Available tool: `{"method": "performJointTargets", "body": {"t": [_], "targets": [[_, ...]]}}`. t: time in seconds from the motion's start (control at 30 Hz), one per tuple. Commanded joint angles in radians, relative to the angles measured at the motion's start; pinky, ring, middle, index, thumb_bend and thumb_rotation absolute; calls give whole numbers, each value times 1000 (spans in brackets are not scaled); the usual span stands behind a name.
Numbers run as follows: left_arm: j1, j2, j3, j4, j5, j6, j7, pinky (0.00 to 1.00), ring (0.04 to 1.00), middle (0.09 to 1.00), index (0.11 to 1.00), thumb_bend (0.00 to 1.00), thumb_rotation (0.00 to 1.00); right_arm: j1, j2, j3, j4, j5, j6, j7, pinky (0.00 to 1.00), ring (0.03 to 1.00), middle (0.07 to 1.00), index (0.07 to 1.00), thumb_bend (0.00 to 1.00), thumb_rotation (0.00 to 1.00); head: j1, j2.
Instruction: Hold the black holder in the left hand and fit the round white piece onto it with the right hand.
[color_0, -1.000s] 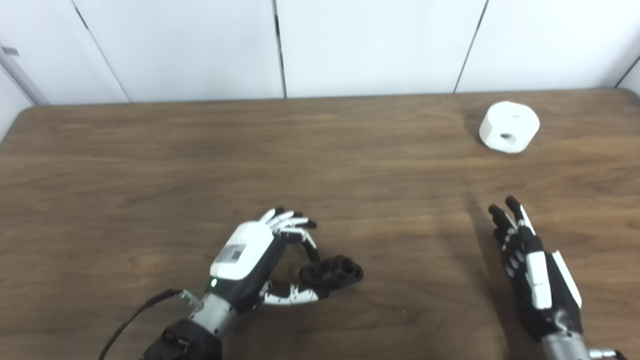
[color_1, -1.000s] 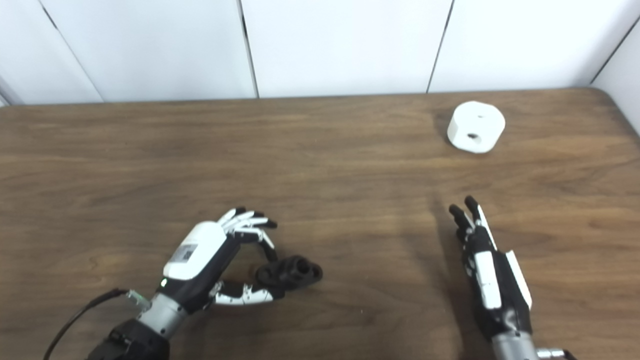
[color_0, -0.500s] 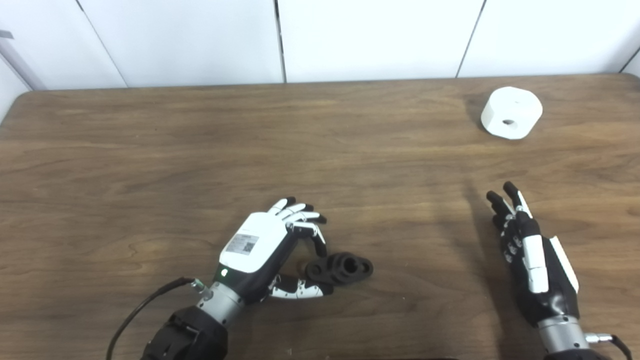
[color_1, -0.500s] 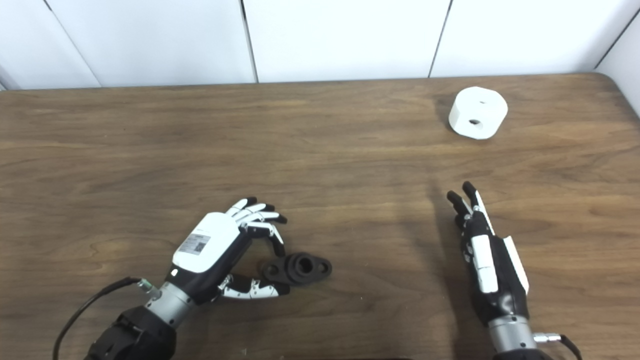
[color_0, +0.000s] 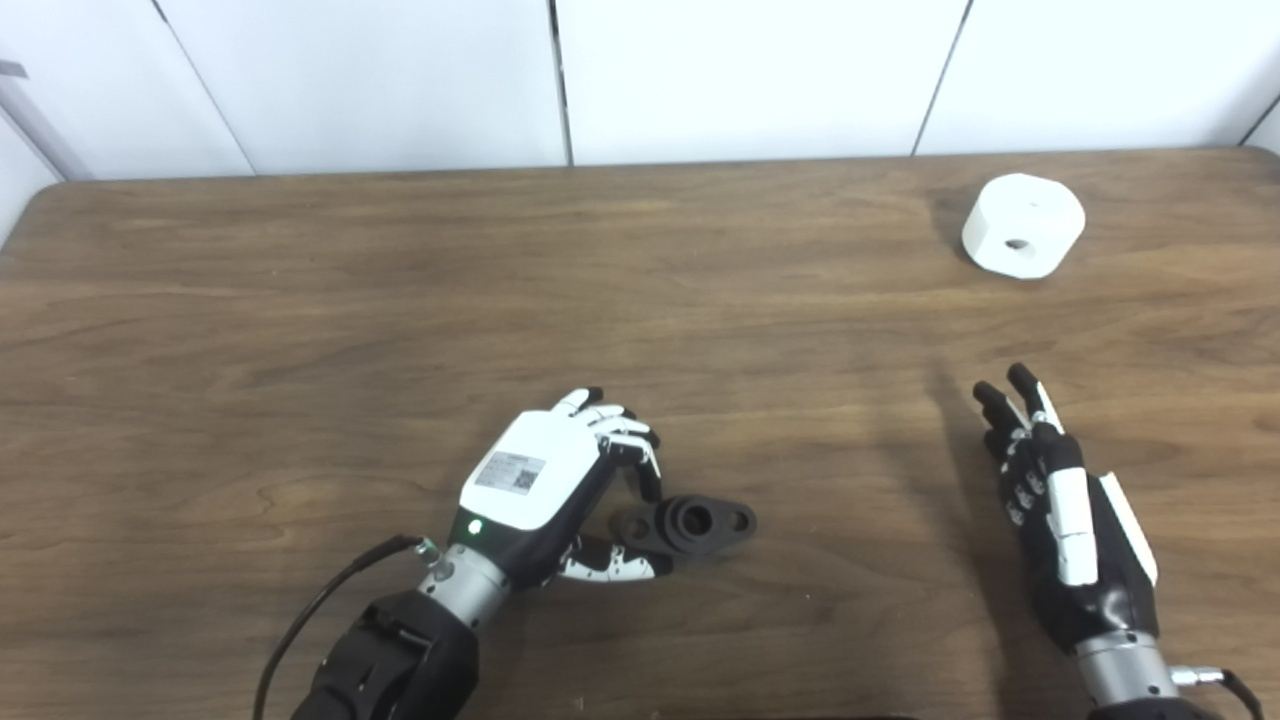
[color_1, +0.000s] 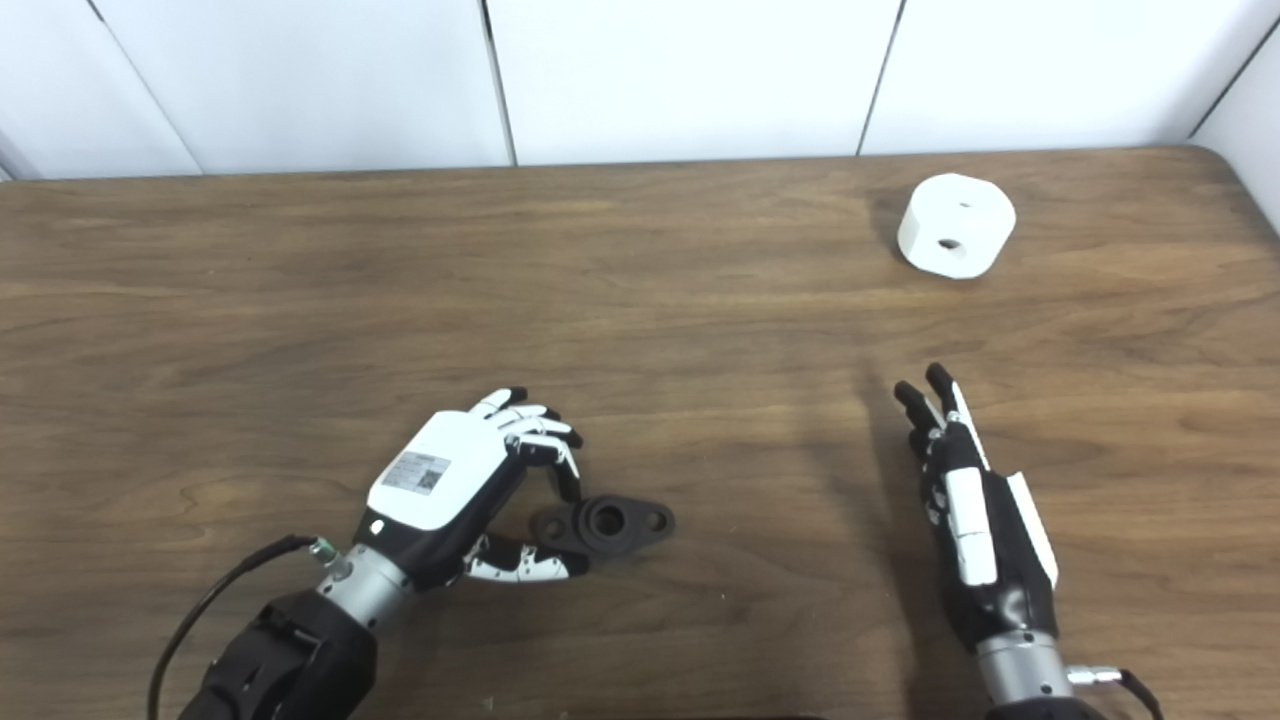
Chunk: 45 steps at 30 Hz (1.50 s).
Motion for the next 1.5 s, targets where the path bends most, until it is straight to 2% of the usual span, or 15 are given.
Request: {"method": "performJointTargets", "body": {"t": [0.0,0.2,0.5,0.9,1.17,1.37,1.47], "targets": [[-30,-12,5,-35,19,-3,6,944,849,765,488,519,52,-6,11,0,-18,12,-30,9,1000,999,946,1000,644,1000,1,1],[-35,-25,12,-31,20,9,-25,949,856,770,488,519,53,0,11,-2,-14,17,-41,10,1000,997,947,996,634,997,-8,-5],[-38,-50,30,-9,-55,79,-110,971,865,786,489,517,55,11,6,-7,-2,11,-69,16,1000,980,942,1000,658,989,-17,-21],[-57,-55,40,23,-86,91,-98,991,861,774,487,519,55,7,4,-13,-7,20,-70,20,1000,994,947,1000,665,969,-27,-26],[-65,-35,45,32,-104,75,-88,986,861,777,488,519,56,-15,-4,-23,-89,-11,14,1,1000,982,924,1000,666,937,-63,-33],[-71,-20,44,49,-105,56,-67,974,855,774,487,519,58,-96,-21,-88,-174,17,105,-21,1000,1000,974,1000,646,895,-107,-47],[-70,-17,44,53,-115,54,-63,988,862,776,487,520,57,-150,-57,-116,-206,-18,169,-26,1000,1000,985,1000,635,935,-116,-56]]}}
